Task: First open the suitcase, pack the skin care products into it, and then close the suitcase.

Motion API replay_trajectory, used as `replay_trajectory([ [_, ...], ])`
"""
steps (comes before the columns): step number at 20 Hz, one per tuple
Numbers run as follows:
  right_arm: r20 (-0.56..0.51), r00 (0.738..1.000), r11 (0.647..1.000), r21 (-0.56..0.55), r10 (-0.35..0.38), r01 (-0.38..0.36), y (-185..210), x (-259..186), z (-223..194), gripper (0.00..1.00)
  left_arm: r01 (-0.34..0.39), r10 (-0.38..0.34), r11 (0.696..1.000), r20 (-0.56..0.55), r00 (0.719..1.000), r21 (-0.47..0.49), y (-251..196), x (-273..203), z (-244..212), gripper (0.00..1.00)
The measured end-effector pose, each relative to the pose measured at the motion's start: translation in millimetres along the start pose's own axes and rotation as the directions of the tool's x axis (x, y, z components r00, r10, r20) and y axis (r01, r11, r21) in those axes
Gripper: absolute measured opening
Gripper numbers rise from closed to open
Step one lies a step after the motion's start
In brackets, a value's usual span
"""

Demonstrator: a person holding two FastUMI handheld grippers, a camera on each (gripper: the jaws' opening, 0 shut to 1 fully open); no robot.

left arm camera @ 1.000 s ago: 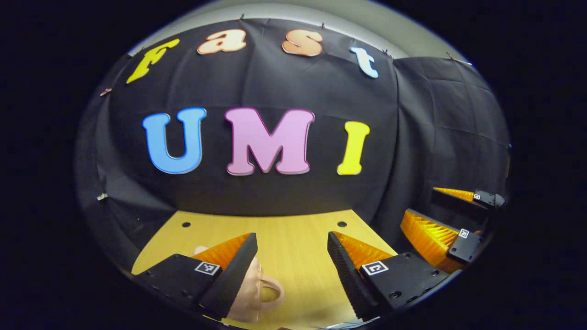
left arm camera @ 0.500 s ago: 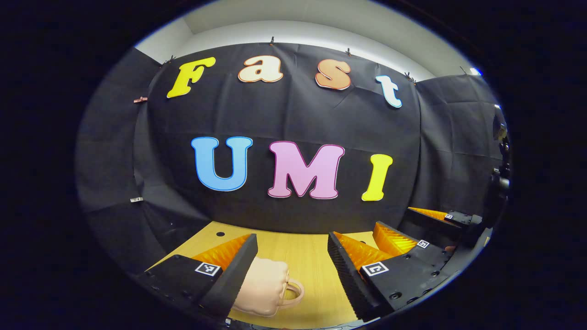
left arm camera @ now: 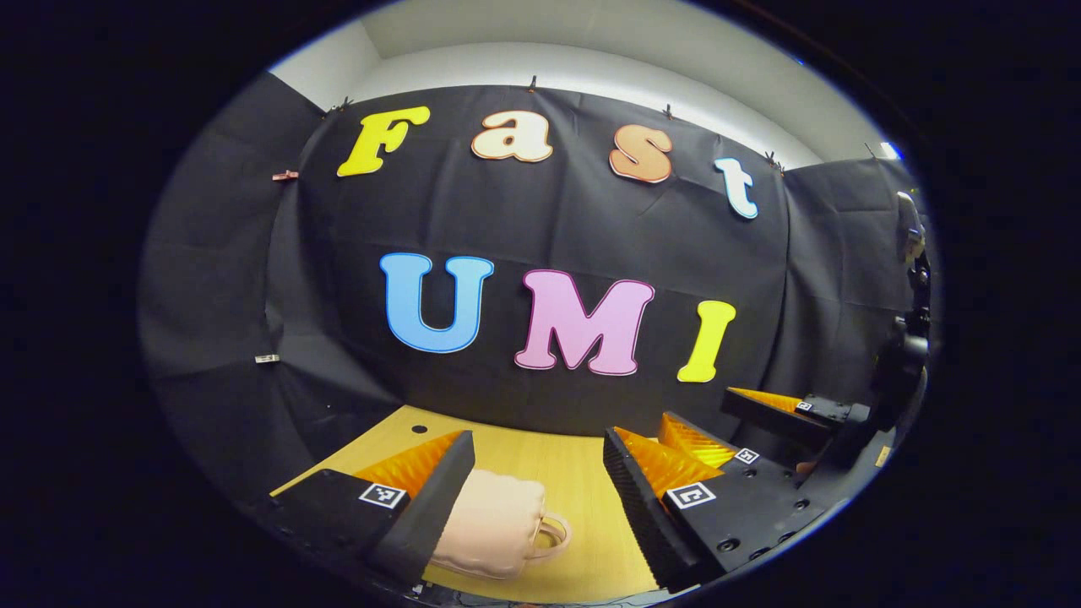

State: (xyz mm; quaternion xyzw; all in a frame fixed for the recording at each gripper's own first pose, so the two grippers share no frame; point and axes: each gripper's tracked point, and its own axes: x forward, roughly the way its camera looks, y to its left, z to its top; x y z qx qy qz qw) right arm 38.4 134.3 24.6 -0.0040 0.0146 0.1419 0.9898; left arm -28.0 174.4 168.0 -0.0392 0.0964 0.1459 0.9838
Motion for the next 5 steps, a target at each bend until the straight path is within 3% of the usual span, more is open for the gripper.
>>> replay_trajectory([
  [5, 0.001, 1.0, 1.0, -0.002, -0.023, 0.023, -8.5, -4.1, 0.5, 0.96, 0.011, -0.011, 1.0, -0.017, 1.0, -0.026, 1.8, 0.7, -4.6, 0.96],
])
